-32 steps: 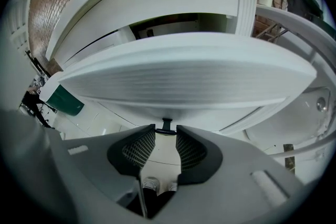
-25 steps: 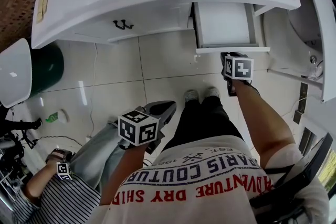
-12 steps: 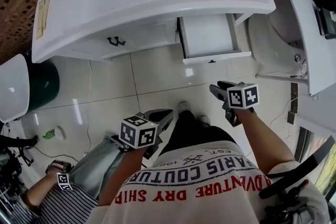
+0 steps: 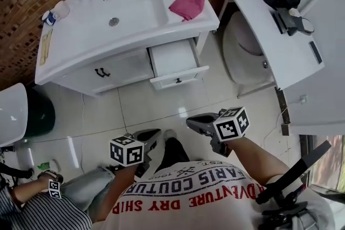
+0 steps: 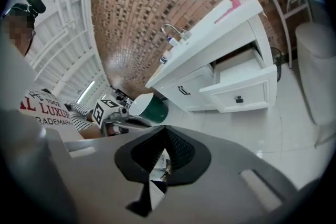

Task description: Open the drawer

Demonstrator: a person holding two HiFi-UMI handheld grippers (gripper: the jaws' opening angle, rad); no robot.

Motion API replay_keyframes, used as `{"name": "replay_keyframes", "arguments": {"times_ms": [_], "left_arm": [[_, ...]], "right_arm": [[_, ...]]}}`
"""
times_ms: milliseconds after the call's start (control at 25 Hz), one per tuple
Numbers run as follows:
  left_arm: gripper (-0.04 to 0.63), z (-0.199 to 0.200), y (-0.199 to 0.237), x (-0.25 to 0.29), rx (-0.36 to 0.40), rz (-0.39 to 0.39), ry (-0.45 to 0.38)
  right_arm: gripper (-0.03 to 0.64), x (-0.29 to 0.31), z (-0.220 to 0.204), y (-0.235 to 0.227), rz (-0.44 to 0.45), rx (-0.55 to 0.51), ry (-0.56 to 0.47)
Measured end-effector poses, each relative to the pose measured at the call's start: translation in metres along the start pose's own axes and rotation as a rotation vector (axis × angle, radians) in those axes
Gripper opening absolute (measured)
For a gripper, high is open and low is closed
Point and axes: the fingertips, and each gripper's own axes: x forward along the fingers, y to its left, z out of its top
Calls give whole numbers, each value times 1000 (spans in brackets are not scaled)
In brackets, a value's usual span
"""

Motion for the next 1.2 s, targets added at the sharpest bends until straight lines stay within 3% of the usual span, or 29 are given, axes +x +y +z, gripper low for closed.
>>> {"name": "replay_keyframes", "arguments": {"times_ms": [120,280,400,560,880,1200], "left_arm": [[-9,-11,-64,3,55,16,-77],[-9,-65,-161,-1,47,5,-137],[-9,-93,-202,0,52,16,-144],[-9,-100,-241,-7,87,42,-167],[-9,-122,-283,-10,161,20,-95],[-9,-130,-260,-35,157,12,-98]], "right_arm": [[8,-52,-22,36,36,-95,-27],[6,-117,-91,82,65,-145,-5],[6,-146,-135,100,83,-153,12],[6,-167,-166,112,95,-133,13],[6,-184,-187,134,82,-119,-29],[6,-164,-189,141,17,-116,-23]]}}
